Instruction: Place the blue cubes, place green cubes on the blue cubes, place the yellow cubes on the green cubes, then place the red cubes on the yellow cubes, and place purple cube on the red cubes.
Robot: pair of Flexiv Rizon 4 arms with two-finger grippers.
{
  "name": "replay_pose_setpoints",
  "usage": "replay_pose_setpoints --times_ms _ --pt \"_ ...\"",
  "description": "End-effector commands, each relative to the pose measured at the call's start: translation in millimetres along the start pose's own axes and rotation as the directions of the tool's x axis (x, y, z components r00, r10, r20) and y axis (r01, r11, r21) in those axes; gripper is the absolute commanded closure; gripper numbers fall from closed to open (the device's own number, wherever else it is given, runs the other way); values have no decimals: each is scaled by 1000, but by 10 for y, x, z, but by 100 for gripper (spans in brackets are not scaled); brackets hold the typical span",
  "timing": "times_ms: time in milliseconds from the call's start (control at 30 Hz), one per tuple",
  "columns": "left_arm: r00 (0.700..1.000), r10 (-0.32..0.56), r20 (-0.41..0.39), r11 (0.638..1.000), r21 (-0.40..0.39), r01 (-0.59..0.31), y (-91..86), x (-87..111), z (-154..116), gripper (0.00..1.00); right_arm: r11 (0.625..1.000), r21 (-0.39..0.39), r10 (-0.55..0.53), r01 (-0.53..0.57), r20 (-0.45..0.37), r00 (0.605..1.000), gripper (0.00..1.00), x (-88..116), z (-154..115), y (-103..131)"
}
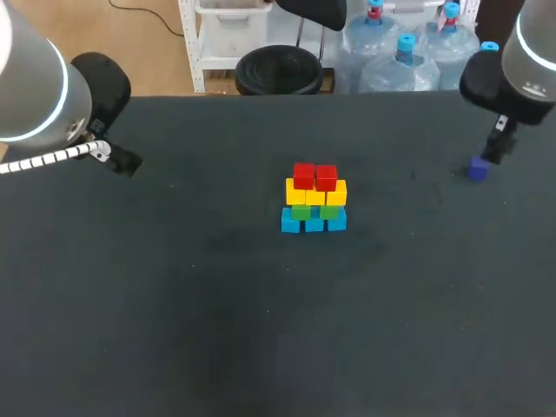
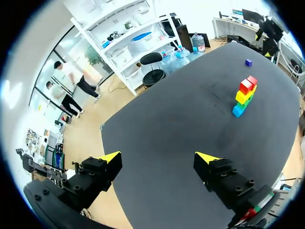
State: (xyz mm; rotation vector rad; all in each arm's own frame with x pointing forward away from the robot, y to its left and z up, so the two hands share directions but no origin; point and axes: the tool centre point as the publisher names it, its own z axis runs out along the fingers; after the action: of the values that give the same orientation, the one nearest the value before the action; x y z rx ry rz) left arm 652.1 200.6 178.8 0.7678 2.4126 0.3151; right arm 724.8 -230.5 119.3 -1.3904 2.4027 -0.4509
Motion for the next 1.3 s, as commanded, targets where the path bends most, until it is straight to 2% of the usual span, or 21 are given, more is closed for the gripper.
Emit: replay_pose_setpoints --times_ms 33,100,367,600,733,900,1300 --pt "1000 -1 2 1000 1 1 2 6 -1 0 999 -43 -24 28 92 995 0 4 222 -73" --pt "1000 -1 2 1000 1 1 2 6 -1 0 996 -73 -46 55 120 992 0 2 270 -95" --pt "1000 -1 2 1000 1 1 2 6 -1 0 975 -177 -113 135 132 985 0 37 412 -161" --pt "1000 -1 2 1000 1 1 2 6 -1 0 932 -265 -206 246 169 964 0 -191 585 -9" --pt "1000 -1 2 1000 1 1 2 6 -1 0 916 -291 -230 275 179 957 0 -253 672 54" --pt "1000 -1 2 1000 1 1 2 6 -1 0 904 -309 -262 296 148 954 0 -213 720 88" --pt "1000 -1 2 1000 1 1 2 6 -1 0 913 -314 -243 259 91 966 0 34 690 86"
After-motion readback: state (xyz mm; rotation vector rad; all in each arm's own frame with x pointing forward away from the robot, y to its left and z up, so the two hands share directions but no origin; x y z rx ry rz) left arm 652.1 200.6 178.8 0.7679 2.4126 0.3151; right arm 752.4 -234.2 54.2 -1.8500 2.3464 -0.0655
